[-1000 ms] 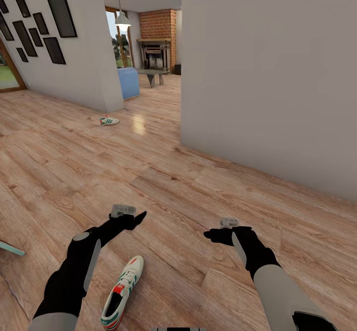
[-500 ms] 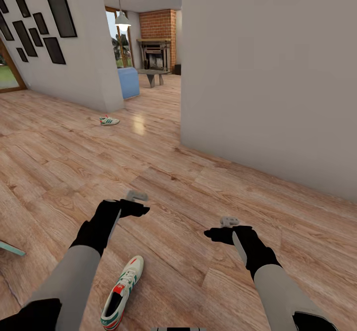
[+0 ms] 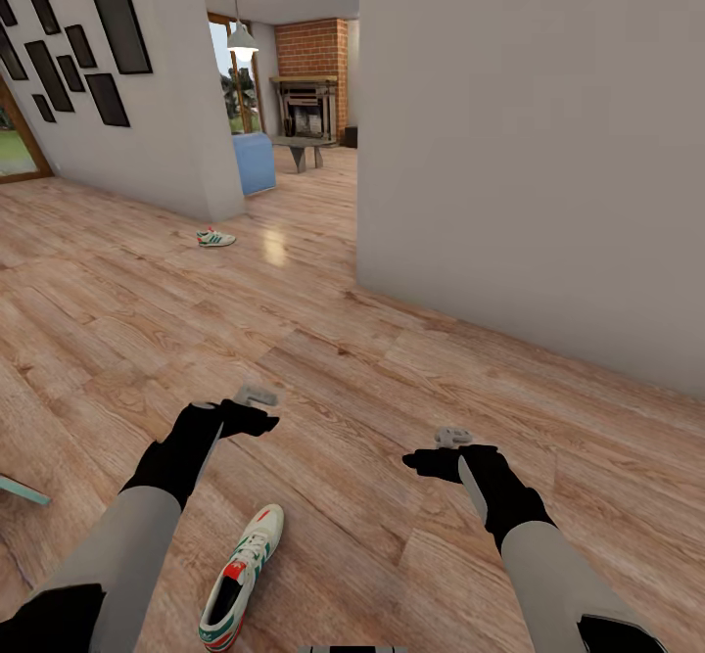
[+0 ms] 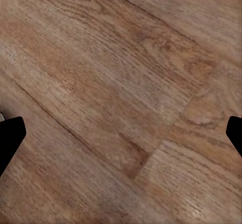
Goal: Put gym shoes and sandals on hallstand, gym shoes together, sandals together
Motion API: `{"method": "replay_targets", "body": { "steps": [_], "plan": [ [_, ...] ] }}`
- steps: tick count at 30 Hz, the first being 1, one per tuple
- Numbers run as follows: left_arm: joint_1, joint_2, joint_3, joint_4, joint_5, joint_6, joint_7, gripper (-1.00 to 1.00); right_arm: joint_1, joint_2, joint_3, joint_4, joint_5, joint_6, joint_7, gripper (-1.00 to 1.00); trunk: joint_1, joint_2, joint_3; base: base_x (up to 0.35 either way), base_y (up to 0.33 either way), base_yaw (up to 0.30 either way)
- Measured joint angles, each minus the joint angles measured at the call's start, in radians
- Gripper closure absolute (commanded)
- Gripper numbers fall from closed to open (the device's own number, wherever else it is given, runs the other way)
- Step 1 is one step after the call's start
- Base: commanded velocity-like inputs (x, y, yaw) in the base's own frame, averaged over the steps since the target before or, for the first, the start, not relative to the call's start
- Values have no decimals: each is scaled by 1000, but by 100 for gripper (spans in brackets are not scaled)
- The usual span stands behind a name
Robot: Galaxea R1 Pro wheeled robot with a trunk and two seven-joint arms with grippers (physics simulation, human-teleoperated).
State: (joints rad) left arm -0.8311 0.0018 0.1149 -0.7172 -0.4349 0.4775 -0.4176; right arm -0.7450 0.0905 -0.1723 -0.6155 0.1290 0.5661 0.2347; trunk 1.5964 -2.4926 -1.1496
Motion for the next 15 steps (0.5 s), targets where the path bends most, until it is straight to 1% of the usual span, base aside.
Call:
{"method": "replay_targets", "body": {
  "steps": [15],
  "plan": [
    [0,2,0,17,1,-12,0,-100,0,0,2,-1,1,0,-2,-100,0,0,0,0,0,0]
  ]
}}
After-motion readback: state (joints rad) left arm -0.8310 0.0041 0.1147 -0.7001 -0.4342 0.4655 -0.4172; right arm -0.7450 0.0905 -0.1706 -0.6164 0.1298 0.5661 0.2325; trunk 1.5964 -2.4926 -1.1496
